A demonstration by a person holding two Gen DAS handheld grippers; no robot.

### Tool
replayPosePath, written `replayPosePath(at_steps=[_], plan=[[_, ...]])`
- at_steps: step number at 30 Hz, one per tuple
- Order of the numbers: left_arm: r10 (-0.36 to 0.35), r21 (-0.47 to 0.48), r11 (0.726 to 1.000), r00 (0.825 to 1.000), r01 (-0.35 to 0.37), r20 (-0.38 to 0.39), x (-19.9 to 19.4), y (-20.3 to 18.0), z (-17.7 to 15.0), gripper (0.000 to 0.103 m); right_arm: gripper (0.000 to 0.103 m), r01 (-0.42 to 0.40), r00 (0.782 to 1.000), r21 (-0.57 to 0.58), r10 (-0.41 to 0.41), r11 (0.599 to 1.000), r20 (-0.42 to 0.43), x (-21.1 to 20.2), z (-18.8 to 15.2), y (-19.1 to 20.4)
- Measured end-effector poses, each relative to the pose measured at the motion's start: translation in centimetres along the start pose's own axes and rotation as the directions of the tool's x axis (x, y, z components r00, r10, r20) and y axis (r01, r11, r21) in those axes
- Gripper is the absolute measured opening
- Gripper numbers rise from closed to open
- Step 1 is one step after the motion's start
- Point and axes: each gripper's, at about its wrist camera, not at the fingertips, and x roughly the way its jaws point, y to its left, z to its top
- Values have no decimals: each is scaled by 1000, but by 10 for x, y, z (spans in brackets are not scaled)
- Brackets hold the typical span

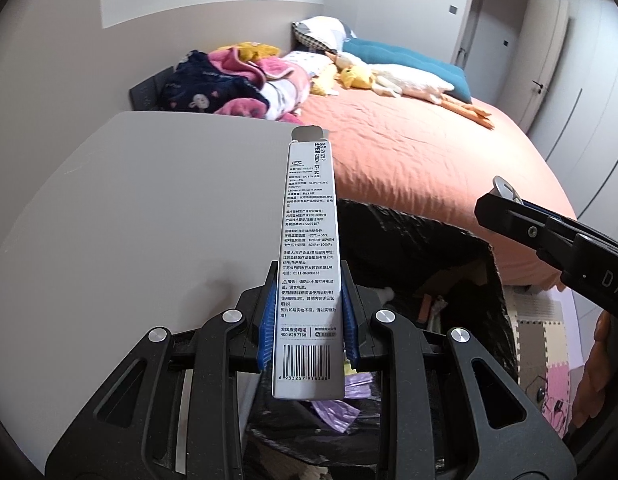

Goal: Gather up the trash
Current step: 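Carry the white tube box and grey cap over the black bin with both tools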

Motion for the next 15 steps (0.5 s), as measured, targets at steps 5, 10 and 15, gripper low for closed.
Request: replayPosePath(at_steps=[5,10,15], plan=[[-20,24,1000,1000,20,-10,6,-14,-2,27,33,39,999,29,-39,999,7,-8,-5,-21],[-36,44,998,999,37,-24,15,-25,-2,27,33,74,997,58,-75,996,9,-12,-10,-37],[-37,61,997,999,39,-31,20,-33,-3,27,33,106,994,76,-107,991,12,-17,-14,-49]])
